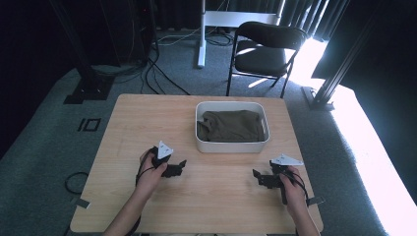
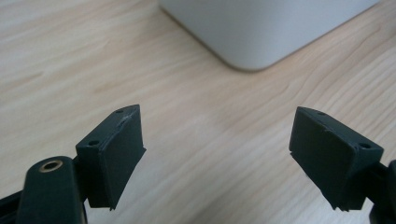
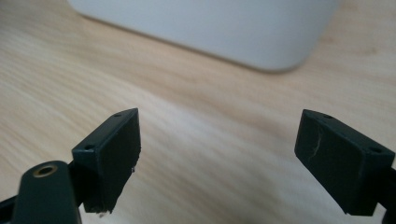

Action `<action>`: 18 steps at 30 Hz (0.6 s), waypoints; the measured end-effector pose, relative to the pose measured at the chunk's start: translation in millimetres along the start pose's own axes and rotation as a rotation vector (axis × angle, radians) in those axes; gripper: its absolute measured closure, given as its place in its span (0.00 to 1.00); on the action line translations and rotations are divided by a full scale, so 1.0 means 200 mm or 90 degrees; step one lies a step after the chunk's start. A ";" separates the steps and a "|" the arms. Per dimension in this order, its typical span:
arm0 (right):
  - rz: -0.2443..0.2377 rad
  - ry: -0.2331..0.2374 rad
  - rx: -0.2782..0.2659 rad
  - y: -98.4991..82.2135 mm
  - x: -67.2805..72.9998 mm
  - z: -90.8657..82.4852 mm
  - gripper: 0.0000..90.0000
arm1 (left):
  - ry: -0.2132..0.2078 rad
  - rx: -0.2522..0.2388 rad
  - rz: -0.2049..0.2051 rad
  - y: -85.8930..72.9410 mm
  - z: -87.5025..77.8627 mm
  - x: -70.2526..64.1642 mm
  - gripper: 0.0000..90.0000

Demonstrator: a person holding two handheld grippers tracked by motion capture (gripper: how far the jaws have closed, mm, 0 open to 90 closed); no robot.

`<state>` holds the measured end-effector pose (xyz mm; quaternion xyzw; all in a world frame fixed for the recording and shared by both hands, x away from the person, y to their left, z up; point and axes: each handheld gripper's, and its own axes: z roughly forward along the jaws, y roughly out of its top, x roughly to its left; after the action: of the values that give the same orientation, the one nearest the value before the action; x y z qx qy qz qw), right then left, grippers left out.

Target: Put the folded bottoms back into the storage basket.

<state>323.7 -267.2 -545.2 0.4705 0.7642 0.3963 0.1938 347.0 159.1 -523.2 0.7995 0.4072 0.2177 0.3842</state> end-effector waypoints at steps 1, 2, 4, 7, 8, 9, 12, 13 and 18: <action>0.003 -0.001 0.002 -0.01 0.00 -0.01 0.16 | 0.001 0.001 -0.002 -0.01 -0.01 0.00 0.21; 0.006 -0.002 0.004 -0.02 -0.01 -0.01 0.16 | 0.007 0.002 0.000 -0.02 -0.02 0.00 0.21; 0.011 -0.005 0.009 -0.04 -0.01 -0.02 0.16 | 0.014 0.004 -0.003 -0.05 -0.03 0.01 0.21; 0.015 -0.016 0.015 -0.07 -0.03 -0.04 0.16 | 0.017 0.009 -0.012 -0.09 -0.05 0.01 0.21; 0.018 -0.020 0.016 -0.08 -0.03 -0.04 0.16 | 0.017 0.010 -0.019 -0.11 -0.05 0.01 0.21; 0.022 -0.023 0.017 -0.09 -0.04 -0.05 0.16 | 0.015 0.011 -0.020 -0.12 -0.05 0.02 0.21; 0.027 -0.036 0.017 -0.11 -0.05 -0.06 0.16 | 0.026 0.011 -0.033 -0.16 -0.07 0.04 0.21; 0.027 -0.040 0.020 -0.12 -0.06 -0.07 0.16 | 0.033 0.010 -0.041 -0.17 -0.08 0.06 0.21; 0.035 -0.071 0.035 -0.16 -0.09 -0.09 0.17 | 0.069 0.011 -0.069 -0.22 -0.11 0.11 0.21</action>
<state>301.9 -299.6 -560.7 0.5176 0.7499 0.3534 0.2119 323.5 204.5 -543.8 0.7667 0.4718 0.2359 0.3659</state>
